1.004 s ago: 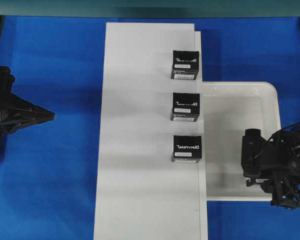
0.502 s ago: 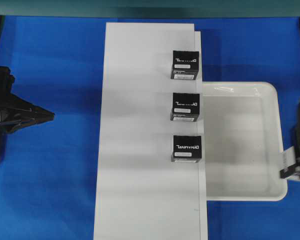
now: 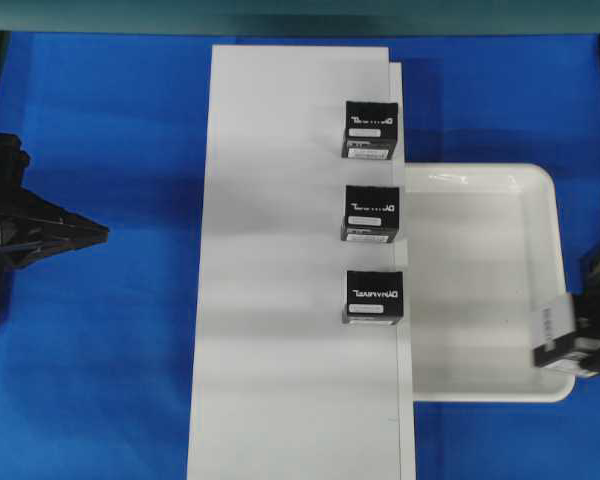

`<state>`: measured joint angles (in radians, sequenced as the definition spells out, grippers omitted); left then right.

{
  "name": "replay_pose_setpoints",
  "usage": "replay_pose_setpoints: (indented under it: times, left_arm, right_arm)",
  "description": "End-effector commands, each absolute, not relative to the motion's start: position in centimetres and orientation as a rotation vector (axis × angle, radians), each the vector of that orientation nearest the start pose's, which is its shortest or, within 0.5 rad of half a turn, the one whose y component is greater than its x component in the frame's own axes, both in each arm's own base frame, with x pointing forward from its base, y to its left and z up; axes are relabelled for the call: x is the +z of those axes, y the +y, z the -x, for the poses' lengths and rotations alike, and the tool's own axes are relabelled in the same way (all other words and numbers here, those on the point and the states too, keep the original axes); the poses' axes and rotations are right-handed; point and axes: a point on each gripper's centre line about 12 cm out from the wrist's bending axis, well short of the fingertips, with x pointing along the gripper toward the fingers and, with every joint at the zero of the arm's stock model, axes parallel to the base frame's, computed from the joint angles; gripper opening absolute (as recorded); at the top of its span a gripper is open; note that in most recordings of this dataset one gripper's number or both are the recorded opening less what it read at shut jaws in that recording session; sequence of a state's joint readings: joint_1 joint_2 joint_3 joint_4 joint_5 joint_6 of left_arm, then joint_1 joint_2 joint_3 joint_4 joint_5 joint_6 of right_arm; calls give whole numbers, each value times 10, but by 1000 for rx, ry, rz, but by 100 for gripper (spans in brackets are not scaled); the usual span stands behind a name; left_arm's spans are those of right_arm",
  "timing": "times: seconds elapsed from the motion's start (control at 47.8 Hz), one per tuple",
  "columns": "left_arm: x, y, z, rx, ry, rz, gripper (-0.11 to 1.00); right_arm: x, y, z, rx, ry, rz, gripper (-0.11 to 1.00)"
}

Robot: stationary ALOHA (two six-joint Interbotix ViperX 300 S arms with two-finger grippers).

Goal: Place the box from the white plastic tray onto the white base.
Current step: 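Close the right gripper on the box and lift it, then carry the box left onto the base below the third box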

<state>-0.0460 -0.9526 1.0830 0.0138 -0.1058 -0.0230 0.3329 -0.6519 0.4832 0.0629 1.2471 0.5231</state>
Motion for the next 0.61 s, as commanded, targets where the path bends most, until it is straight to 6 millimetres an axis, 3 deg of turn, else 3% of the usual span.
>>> replay_pose_setpoints:
  times: [0.0,0.188,0.586]
  left_arm:
    - [317,-12,-208,-57,9,8,-7]
    - [315,-11,-206,-53,36,8,-7]
    - [313,-11,-205,-52,56,22,-7]
  right_arm:
    - [357,84,-221,53,1130,-336,59]
    - [352,100,-261,40,1189,-315,59]
    - [312,124,-342,-51,1396,-201,59]
